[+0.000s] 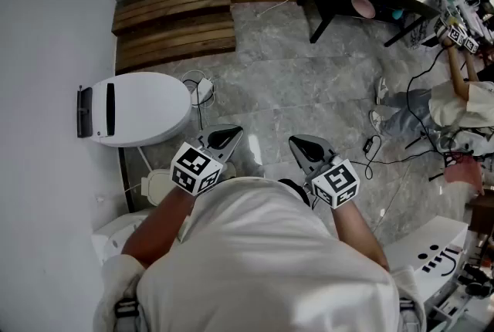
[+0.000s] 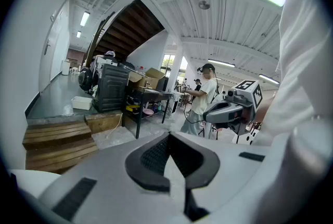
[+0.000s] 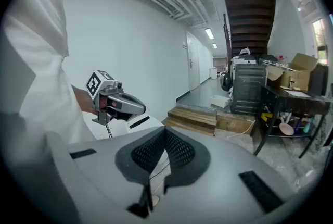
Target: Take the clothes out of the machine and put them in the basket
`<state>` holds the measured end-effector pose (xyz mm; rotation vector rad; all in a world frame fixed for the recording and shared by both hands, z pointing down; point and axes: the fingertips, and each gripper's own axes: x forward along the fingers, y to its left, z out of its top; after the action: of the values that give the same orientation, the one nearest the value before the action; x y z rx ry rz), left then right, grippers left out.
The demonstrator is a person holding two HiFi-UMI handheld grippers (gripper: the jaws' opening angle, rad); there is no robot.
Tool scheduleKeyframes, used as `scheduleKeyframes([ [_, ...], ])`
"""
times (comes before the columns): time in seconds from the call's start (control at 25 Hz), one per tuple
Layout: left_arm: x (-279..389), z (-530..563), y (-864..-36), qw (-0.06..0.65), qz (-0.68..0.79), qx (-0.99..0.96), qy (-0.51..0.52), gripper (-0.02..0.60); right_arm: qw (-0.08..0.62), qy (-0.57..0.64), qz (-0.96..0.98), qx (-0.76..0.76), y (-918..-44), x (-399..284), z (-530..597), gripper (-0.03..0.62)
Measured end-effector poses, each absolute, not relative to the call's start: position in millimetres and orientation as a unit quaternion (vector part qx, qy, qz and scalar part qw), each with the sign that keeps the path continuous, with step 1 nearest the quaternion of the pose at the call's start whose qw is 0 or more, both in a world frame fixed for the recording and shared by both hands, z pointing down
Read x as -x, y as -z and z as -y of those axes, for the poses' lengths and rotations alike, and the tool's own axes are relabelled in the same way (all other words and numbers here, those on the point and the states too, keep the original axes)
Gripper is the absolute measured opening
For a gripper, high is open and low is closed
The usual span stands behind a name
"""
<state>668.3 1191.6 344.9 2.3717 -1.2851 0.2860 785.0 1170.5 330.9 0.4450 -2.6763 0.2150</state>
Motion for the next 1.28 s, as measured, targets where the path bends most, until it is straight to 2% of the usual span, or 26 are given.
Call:
scheduleKeyframes([
  [0.28,-616,-1166,-343,0.199,0.493,-0.84,-0.107,-0.003,0.204,-0.075,0.969,-0.118,-332,-728,-1151,0.003],
  [0.48,-595,-1141,-351,0.207,0.539,-0.81,-0.101,-0.003,0.21,-0.081,0.972,-0.071,-347,-716,-1120,0.003],
  [0.76,-600,-1076,-347,0.211,0.595,-0.769,-0.104,0.003,0.187,-0.08,0.979,-0.013,-343,-720,-1040,0.003],
  [0.88,-603,-1047,-342,0.213,0.615,-0.752,-0.107,0.11,0.183,-0.077,0.98,0.003,-341,-728,-1009,0.029],
  [1.12,-582,-997,-333,0.207,0.66,-0.715,-0.103,0.203,0.186,-0.088,0.978,0.027,-365,-726,-957,0.031],
  [1.28,-552,-966,-326,0.203,0.68,-0.699,-0.091,0.229,0.183,-0.096,0.977,0.048,-369,-695,-933,0.031],
])
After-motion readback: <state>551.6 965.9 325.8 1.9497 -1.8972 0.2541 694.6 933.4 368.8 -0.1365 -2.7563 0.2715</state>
